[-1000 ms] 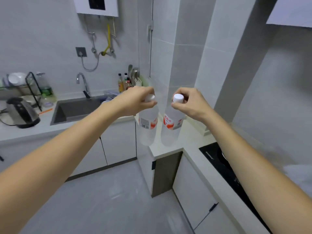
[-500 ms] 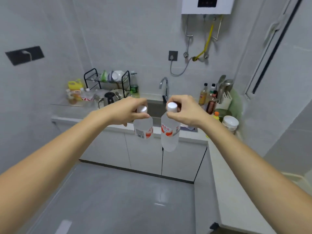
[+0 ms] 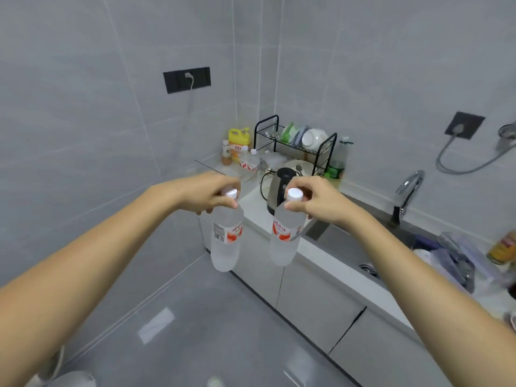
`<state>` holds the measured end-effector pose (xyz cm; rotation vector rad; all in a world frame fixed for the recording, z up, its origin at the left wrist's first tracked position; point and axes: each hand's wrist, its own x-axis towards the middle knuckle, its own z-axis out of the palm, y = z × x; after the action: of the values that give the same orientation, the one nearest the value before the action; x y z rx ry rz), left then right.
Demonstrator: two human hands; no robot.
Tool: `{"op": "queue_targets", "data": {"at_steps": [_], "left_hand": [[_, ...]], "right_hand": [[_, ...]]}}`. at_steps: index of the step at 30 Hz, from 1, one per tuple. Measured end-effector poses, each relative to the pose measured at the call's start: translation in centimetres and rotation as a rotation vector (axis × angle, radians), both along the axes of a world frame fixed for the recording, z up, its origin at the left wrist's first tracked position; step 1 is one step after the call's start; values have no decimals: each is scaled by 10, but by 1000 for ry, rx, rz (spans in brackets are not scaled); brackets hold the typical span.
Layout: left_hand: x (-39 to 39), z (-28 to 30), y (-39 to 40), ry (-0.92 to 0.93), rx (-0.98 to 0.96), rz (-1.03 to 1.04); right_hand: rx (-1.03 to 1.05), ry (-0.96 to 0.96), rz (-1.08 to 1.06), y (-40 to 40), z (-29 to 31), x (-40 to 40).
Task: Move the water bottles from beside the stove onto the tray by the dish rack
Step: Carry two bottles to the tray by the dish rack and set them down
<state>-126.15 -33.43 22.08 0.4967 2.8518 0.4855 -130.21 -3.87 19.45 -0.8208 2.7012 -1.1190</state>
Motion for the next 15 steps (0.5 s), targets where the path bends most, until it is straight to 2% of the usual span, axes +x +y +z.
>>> {"op": "queue_targets", "data": {"at_steps": [6, 15], "left_hand": [[-115, -11, -86, -68, -21, 10], [-285, -13, -174, 26, 91, 84]], "right_hand": [[-8, -35, 17, -87, -13, -129], [-166, -32, -52, -187, -6, -308]]}}
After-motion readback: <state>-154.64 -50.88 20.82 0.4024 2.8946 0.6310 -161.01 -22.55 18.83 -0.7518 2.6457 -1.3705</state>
